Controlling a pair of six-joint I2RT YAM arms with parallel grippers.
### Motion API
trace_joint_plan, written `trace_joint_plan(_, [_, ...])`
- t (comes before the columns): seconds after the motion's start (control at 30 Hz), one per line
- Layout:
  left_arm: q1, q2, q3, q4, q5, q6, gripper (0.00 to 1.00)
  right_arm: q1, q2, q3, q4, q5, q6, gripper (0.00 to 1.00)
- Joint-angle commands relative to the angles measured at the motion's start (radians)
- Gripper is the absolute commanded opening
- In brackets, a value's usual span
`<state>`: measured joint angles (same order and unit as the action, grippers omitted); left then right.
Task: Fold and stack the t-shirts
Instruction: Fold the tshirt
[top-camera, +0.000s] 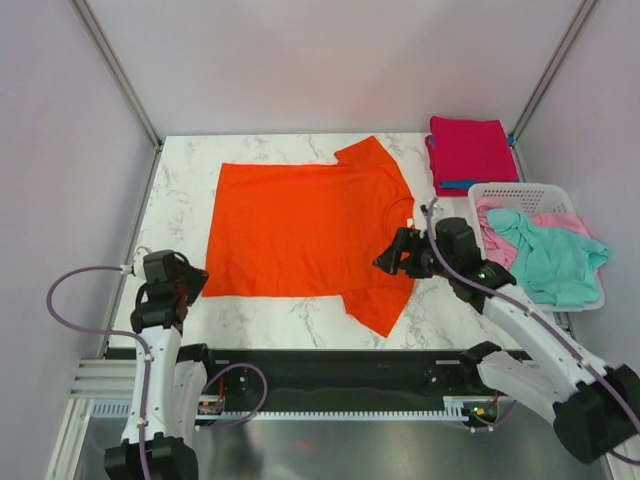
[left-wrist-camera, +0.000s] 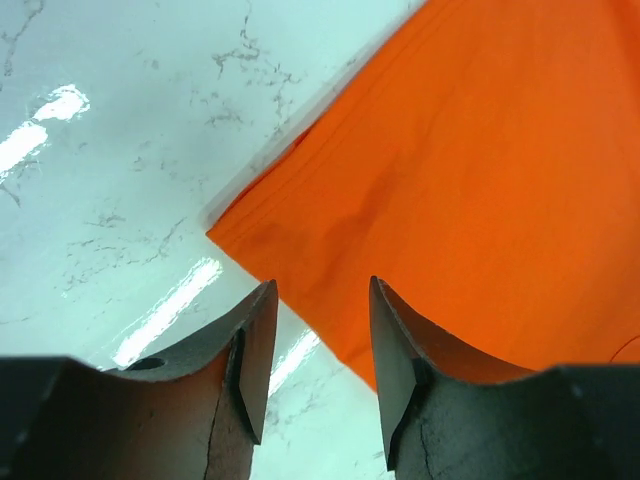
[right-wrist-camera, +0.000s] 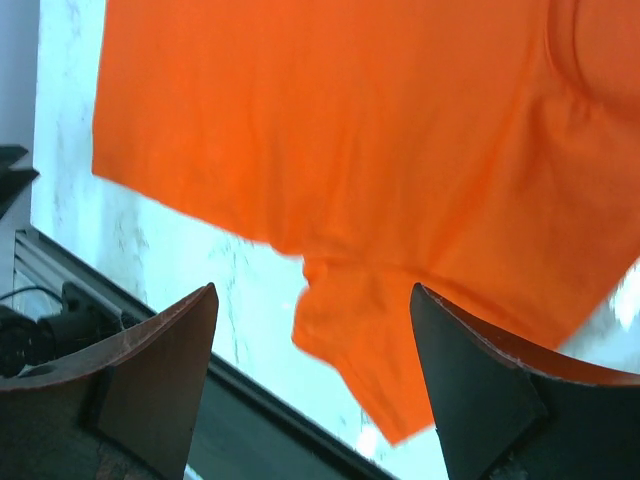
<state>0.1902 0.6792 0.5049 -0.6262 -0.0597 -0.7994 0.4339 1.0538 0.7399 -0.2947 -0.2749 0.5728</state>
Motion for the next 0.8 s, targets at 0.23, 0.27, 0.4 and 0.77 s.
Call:
trace_joint_plan(0.23, [0.006,0.081,-0.094,0.088,-0.120,-0.193,0.47,0.009,-0.348,-0.215,-0.190,0.082,0.075,0.87])
trace_joint_plan(0.27, [0.006,0.098,-0.091,0.088,-0.124,-0.192,0.48,0.009,-0.350,-0.224,-0.196,0.085,0.075,0.87])
trace_joint_plan(0.4, [0.006,0.187,-0.086,0.105,-0.167,-0.187,0.50,0.009,-0.402,-0.287,-0.182,0.089,0.094,0.87])
trace_joint_plan(0.77, [0.006,0.330,-0.143,0.266,-0.134,-0.179,0.46,0.009,-0.295,-0.292,-0.159,0.118,0.099,0.87])
